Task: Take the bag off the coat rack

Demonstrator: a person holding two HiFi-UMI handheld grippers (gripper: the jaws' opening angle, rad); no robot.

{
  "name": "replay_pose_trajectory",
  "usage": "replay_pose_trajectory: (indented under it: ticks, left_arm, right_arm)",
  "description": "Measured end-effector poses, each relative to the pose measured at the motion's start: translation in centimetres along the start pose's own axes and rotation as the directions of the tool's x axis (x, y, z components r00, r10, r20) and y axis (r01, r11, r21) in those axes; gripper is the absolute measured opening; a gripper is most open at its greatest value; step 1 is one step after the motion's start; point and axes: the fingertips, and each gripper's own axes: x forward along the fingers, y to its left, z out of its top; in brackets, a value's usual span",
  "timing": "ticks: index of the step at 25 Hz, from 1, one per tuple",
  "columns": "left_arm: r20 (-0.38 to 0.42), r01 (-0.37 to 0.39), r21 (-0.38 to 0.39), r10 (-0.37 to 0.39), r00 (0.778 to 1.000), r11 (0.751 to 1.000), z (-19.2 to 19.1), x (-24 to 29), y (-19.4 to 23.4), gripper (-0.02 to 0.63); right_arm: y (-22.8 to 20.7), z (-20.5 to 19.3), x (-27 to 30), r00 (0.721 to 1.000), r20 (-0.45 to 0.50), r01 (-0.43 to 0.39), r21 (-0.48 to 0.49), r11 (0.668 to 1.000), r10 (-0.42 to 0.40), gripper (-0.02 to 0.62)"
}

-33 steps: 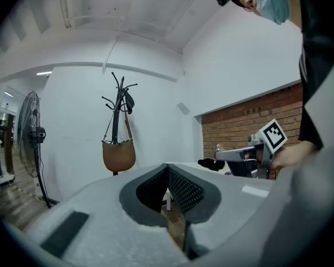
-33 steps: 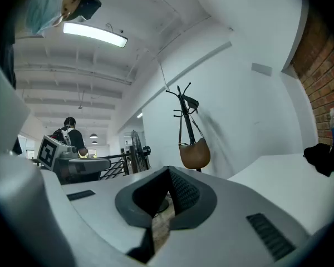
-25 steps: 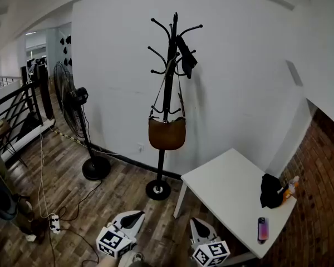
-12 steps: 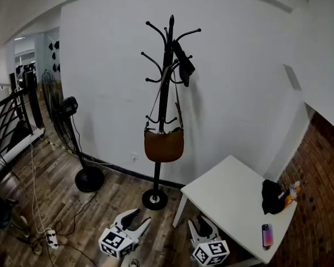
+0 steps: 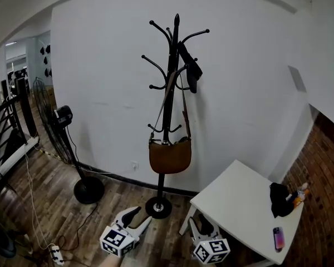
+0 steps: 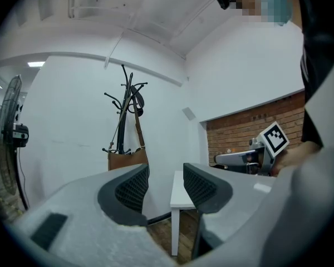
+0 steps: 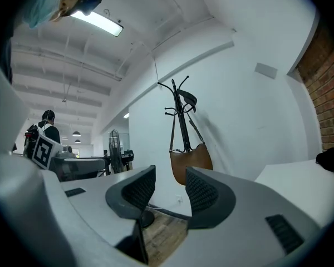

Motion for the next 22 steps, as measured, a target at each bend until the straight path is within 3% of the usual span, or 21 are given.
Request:
replay_pose_trajectory:
  ticks: [11, 15, 22]
  left_arm:
    - [-0.015, 0.093, -0.015, -0.093, 0.996, 0.996, -0.1, 2.1, 5.5, 0.187]
    - [0.007, 0.113, -0.04, -0.113, 0.994, 0.993, -0.4, 3.1, 6.4, 0.187]
    - [0.003, 0.078, -0.071, -0.078, 0.997, 0.994, -1.3, 5.8, 8.5, 0.187]
  right_arm:
    - [0.6, 0.2, 4.9, 0.992, 0.018, 0.125, 0.014, 0.992, -0.125, 0.15]
    - [0.4, 0.2, 6.1, 0.991, 0.009, 0.135, 0.008, 0.991, -0.135, 0.15]
    - [-2.0, 1.0, 9.3, 0.993, 0.013, 0.117, -0.004, 0.993, -0.117, 0.15]
